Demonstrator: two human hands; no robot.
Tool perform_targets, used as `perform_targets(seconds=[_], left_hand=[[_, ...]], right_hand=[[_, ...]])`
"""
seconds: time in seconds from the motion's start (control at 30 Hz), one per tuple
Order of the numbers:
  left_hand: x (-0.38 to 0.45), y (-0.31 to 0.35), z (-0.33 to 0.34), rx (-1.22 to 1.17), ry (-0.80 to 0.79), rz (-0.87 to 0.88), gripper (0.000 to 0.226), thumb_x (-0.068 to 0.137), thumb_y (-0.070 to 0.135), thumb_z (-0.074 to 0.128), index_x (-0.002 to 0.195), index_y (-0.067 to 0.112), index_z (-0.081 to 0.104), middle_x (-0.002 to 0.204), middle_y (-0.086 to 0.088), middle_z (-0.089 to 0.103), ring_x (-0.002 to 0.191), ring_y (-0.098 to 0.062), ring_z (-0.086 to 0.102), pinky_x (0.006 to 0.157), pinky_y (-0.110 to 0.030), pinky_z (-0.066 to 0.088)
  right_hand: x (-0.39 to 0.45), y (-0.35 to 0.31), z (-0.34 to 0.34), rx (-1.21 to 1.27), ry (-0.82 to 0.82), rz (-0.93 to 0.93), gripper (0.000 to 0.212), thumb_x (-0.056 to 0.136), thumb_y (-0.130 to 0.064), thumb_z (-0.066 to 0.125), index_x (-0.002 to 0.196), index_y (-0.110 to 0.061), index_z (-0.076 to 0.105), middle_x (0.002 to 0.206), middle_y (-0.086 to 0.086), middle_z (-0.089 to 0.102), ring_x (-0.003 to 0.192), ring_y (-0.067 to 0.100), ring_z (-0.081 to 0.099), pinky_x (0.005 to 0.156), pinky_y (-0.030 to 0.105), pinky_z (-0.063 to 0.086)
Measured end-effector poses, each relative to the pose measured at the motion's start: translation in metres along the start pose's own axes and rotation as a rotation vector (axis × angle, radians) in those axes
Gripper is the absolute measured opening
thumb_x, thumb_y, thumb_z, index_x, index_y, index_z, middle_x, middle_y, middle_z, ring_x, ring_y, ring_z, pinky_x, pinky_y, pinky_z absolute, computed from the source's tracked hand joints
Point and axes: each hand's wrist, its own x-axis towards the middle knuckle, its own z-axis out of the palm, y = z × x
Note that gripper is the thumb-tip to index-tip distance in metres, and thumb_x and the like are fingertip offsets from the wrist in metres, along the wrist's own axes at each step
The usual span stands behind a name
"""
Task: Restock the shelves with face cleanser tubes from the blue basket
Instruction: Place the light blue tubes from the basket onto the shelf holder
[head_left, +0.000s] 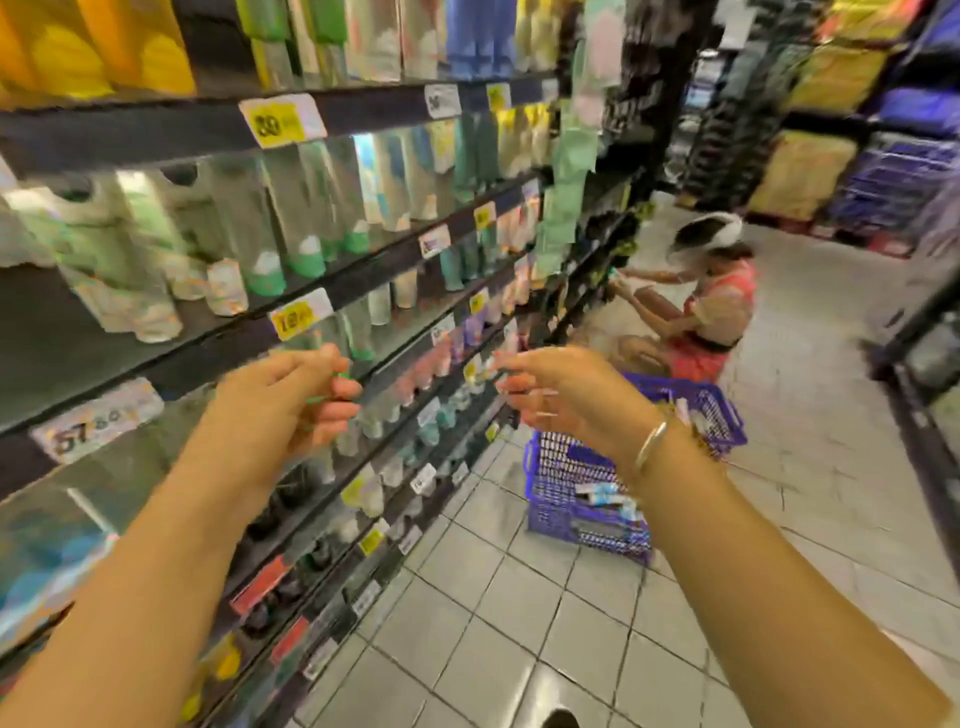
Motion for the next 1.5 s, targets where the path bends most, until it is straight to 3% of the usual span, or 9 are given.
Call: perform_targets(seconds=[0.13,0.47,0.6,0.7,0.77,0.87,1.0,1.33,1.5], left_hand=[[0.002,-0.067,0.051,-0.044,-0.093,-0.189,0.021,0.091,0.030,0.055,0.077,0.018,0.066,0.061,0.004,0.069,0.049,-0.005,0.063,0.046,-0.015,0.051],[0.031,-0.162,0.221,-0.011,-0.208,-0.520,0.016,0.091,0.023,0.055,0.082,0.014,0.065,0.060,0.005,0.068,0.049,-0.004,0.063,0.047,-0.015,0.052],[0.059,-0.185,0.291,0.033,-0.177,-0.563,0.018,0.092,0.020,0.052,0.079,0.016,0.064,0.062,0.005,0.069,0.050,-0.004,0.064,0.052,-0.016,0.052],[0.072,-0.211,0.336,0.074,-0.219,-0.641,0.018,0.092,0.022,0.051,0.081,0.016,0.064,0.074,0.000,0.068,0.058,-0.009,0.064,0.062,-0.023,0.050],[0.078,-0.230,0.362,0.076,-0.230,-0.706,0.019,0.093,0.023,0.049,0.083,0.015,0.064,0.076,-0.001,0.067,0.059,-0.009,0.063,0.060,-0.024,0.048],[0.100,-0.253,0.396,0.083,-0.222,-0.776,0.020,0.093,0.023,0.050,0.083,0.014,0.063,0.066,0.002,0.067,0.053,-0.008,0.061,0.050,-0.019,0.047],[0.152,-0.290,0.438,0.169,-0.235,-0.858,0.017,0.093,0.023,0.050,0.085,0.016,0.063,0.077,-0.001,0.067,0.072,-0.015,0.062,0.061,-0.027,0.045],[0.332,-0.412,0.538,0.459,-0.429,-1.024,0.013,0.094,0.013,0.048,0.090,0.008,0.059,0.081,-0.009,0.062,0.071,-0.020,0.057,0.061,-0.026,0.044],[0.374,-0.494,0.571,0.543,-0.475,-1.108,0.015,0.094,0.008,0.047,0.084,0.008,0.058,0.075,-0.010,0.060,0.066,-0.019,0.054,0.047,-0.018,0.047]], right_hand=[[-0.018,0.058,-0.065,0.046,0.143,0.131,0.010,0.089,-0.015,0.054,0.081,-0.016,0.059,0.071,0.003,0.059,0.063,0.014,0.052,0.060,0.023,0.037],[-0.016,0.144,-0.236,0.187,0.389,0.395,0.016,0.091,-0.016,0.053,0.106,-0.010,0.058,0.079,0.004,0.060,0.066,0.015,0.055,0.060,0.024,0.044],[-0.004,0.166,-0.313,0.199,0.416,0.461,0.005,0.092,-0.015,0.051,0.093,-0.013,0.056,0.077,0.004,0.058,0.065,0.014,0.054,0.061,0.024,0.041],[0.001,0.186,-0.363,0.229,0.448,0.523,0.012,0.092,-0.015,0.050,0.081,-0.015,0.055,0.077,0.004,0.057,0.066,0.014,0.053,0.062,0.025,0.040],[0.011,0.195,-0.389,0.239,0.461,0.562,0.013,0.092,-0.015,0.051,0.080,-0.015,0.055,0.077,0.004,0.058,0.068,0.015,0.054,0.064,0.026,0.040],[0.040,0.205,-0.420,0.263,0.483,0.613,0.012,0.090,-0.014,0.053,0.079,-0.015,0.057,0.076,0.004,0.059,0.069,0.016,0.055,0.065,0.026,0.041],[0.094,0.226,-0.454,0.297,0.541,0.694,0.007,0.089,-0.014,0.055,0.082,-0.014,0.057,0.076,0.004,0.061,0.069,0.016,0.056,0.064,0.025,0.041],[0.263,0.314,-0.522,0.289,0.678,0.901,0.017,0.094,-0.011,0.048,0.077,-0.014,0.049,0.069,0.006,0.052,0.060,0.016,0.048,0.057,0.023,0.034],[0.321,0.393,-0.548,0.275,0.659,1.034,0.026,0.095,-0.007,0.044,0.069,-0.012,0.045,0.061,0.006,0.047,0.051,0.014,0.042,0.052,0.021,0.030]])
